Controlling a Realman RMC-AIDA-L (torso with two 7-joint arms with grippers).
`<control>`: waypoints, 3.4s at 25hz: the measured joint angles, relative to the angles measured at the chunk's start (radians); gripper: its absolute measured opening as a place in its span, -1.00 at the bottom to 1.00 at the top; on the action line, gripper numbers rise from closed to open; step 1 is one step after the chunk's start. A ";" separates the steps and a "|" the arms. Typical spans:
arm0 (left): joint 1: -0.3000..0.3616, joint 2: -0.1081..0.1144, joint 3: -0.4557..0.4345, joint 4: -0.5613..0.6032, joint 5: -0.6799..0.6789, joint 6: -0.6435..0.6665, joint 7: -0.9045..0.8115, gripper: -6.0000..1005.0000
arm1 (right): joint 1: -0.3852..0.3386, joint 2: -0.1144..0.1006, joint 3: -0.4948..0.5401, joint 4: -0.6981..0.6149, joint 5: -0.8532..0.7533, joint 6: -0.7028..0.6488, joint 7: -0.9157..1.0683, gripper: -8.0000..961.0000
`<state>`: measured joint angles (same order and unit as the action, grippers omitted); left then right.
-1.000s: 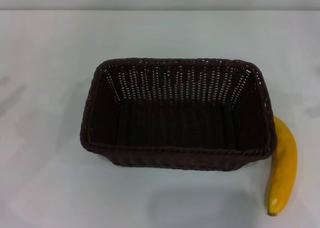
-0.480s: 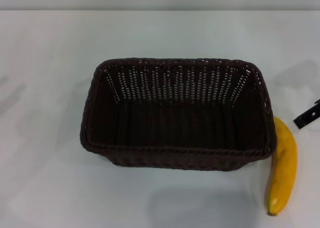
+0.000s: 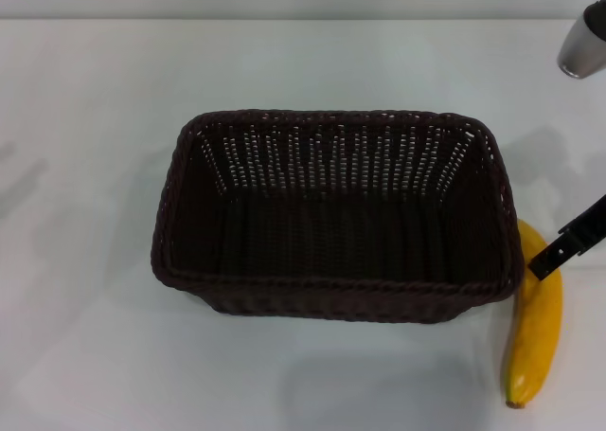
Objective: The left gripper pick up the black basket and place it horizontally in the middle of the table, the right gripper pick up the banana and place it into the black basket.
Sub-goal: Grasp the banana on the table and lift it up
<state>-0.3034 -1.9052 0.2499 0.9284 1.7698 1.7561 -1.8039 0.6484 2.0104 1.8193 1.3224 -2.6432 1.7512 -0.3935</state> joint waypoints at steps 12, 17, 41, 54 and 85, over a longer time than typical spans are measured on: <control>0.008 -0.004 0.001 -0.003 0.002 -0.010 0.020 0.34 | -0.006 0.003 -0.025 -0.044 0.009 -0.036 0.026 0.75; 0.009 -0.005 0.002 -0.004 0.002 -0.010 0.025 0.34 | -0.009 0.005 -0.040 -0.060 0.013 -0.055 0.030 0.75; 0.010 -0.008 -0.001 -0.004 0.002 -0.011 0.022 0.34 | -0.010 -0.007 -0.064 -0.029 -0.166 -0.054 0.048 0.76; 0.007 -0.008 0.000 -0.003 0.002 -0.011 0.020 0.34 | -0.006 -0.001 -0.006 -0.026 -0.144 -0.054 0.006 0.74; 0.004 0.000 -0.001 -0.003 -0.004 -0.021 0.020 0.34 | 0.018 0.002 -0.025 0.005 -0.092 -0.031 0.014 0.67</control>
<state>-0.2991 -1.9056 0.2484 0.9250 1.7658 1.7349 -1.7841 0.6666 2.0121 1.7947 1.3278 -2.7355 1.7200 -0.3796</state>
